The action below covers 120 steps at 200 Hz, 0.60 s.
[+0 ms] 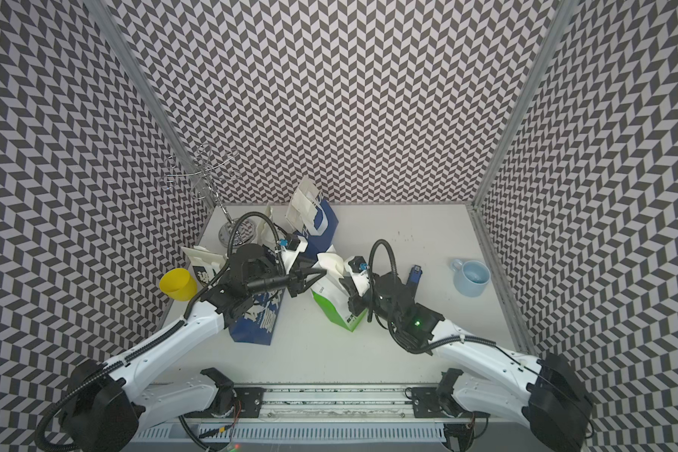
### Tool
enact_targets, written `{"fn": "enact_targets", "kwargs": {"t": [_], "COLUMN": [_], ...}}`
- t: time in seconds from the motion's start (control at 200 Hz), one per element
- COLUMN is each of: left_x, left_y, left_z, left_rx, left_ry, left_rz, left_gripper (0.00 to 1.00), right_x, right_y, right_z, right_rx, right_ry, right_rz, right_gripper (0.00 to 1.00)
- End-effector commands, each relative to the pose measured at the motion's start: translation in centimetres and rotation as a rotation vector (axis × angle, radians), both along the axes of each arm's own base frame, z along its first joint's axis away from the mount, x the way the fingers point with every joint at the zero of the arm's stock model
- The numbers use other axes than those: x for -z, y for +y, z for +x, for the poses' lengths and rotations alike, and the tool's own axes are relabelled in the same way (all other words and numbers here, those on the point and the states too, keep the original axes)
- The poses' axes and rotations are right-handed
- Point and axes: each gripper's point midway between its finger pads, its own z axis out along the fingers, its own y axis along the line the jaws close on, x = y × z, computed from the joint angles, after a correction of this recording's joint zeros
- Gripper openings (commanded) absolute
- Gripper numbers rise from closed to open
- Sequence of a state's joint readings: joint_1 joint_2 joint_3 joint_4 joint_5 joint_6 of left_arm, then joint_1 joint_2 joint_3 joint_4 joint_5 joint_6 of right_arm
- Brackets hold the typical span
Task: Staple the receipts to the bags
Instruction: Hold the receipt from the takeout bag.
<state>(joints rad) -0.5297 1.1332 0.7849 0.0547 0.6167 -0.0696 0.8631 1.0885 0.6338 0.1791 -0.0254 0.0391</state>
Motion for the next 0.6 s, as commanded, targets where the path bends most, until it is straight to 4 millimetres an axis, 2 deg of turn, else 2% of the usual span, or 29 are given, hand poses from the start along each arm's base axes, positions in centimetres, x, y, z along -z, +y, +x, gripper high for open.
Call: {"fn": "enact_targets", "kwargs": {"t": [0.0,0.335,0.476,0.596], "left_x": [-1.7,-0.9,-0.7,-0.5], "left_y": [-0.2,-0.6,-0.6,-0.6], "left_z": [-1.0,-0.2,-0.2,-0.3], "left_rx": [0.053,0.050,0.054,0.054], "left_ry": [-0.043,-0.010,-0.002,0.008], "left_rz": [-0.008,0.014,0.021,0.026], "left_gripper": [0.43,0.36,0.20,0.20], "right_x": [-0.5,0.9,0.7,0.2], "right_y": [1.4,1.5,1.1,0.4], "right_z": [-1.1,-1.1,-0.5,0.1], "right_rx": [-0.093,-0.084,-0.044,0.012], "right_ry": [-0.015,-0.008,-0.016,-0.024], "right_rz": [0.002,-0.063,-0.060,-0.040], "right_gripper": [0.00,0.00,0.00,0.00]}}
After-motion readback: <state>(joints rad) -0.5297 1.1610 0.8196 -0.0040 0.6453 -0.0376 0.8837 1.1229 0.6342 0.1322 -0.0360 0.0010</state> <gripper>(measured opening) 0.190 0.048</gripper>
